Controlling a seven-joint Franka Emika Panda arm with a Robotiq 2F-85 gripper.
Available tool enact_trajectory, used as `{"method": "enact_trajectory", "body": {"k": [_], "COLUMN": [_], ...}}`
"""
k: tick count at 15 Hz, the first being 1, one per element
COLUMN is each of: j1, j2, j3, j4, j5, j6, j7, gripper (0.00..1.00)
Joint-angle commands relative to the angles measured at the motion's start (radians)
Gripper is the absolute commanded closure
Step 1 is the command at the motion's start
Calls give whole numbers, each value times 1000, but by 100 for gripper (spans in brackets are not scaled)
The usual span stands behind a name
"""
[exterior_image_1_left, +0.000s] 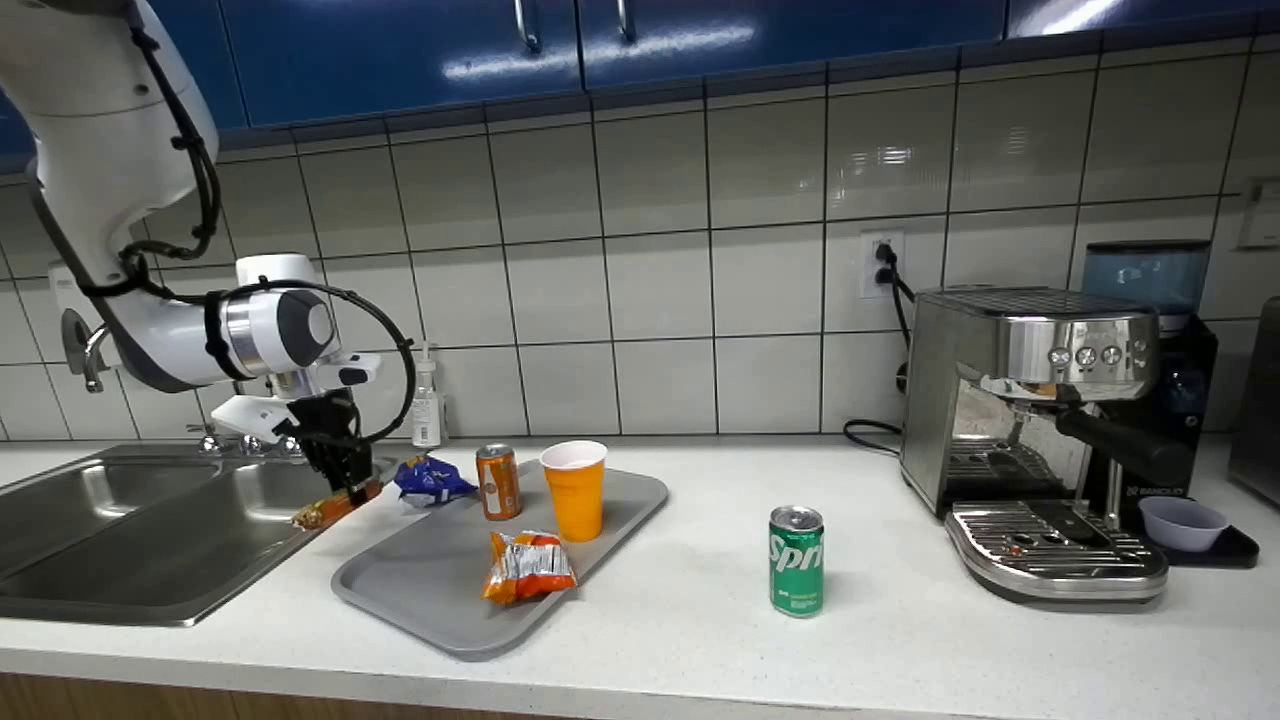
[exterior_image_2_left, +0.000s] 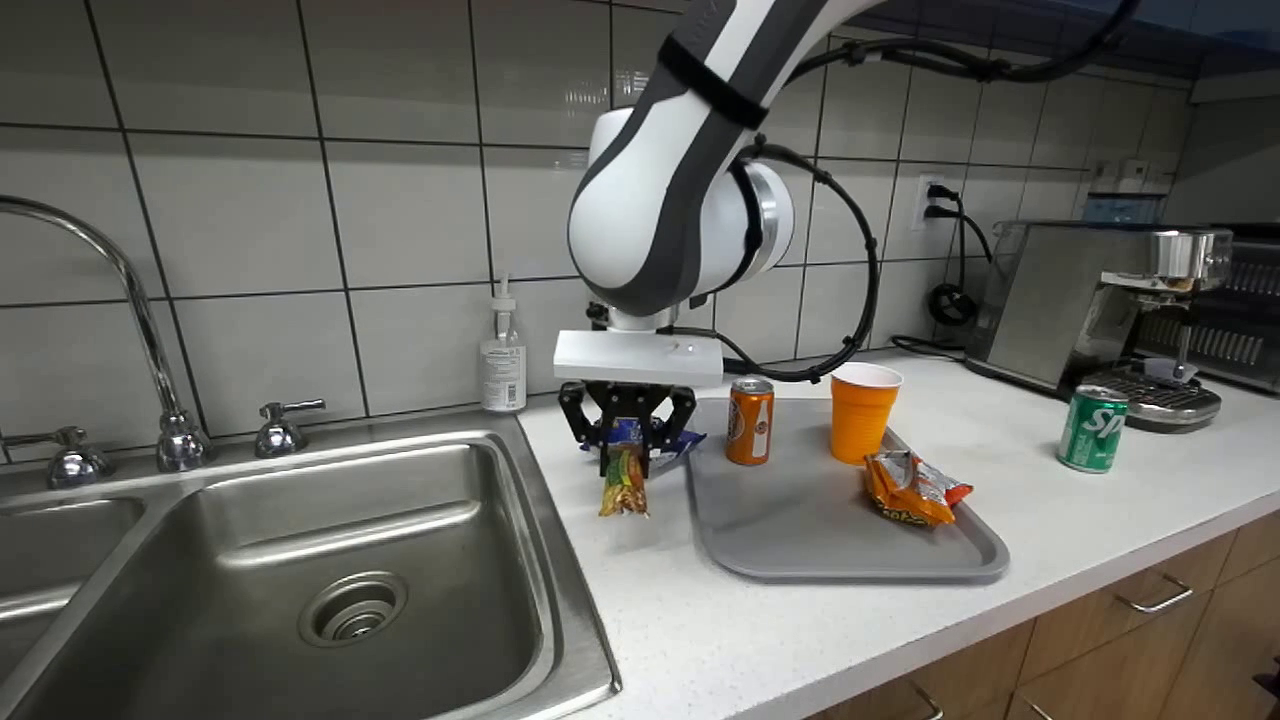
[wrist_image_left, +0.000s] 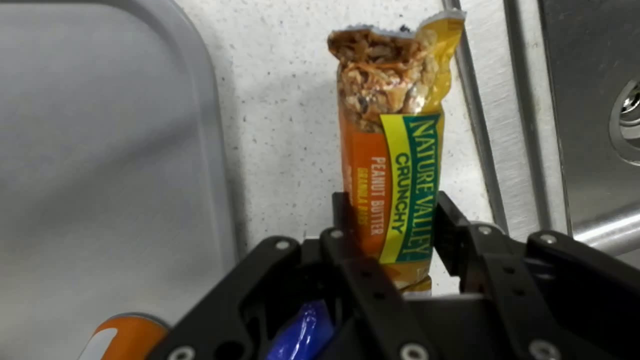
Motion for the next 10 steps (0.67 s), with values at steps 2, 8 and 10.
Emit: {"method": "enact_trajectory", "body": {"k": [2, 8, 10], "j1": [7, -2, -3], "j2": [-103, -167, -182], "j3": [-30, -67, -85], "j4": [-112, -196, -220], "j5": [-5, -24, -38], "j6": [17, 24, 37], "j7": [18, 38, 50], "gripper": [83, 83, 83]}}
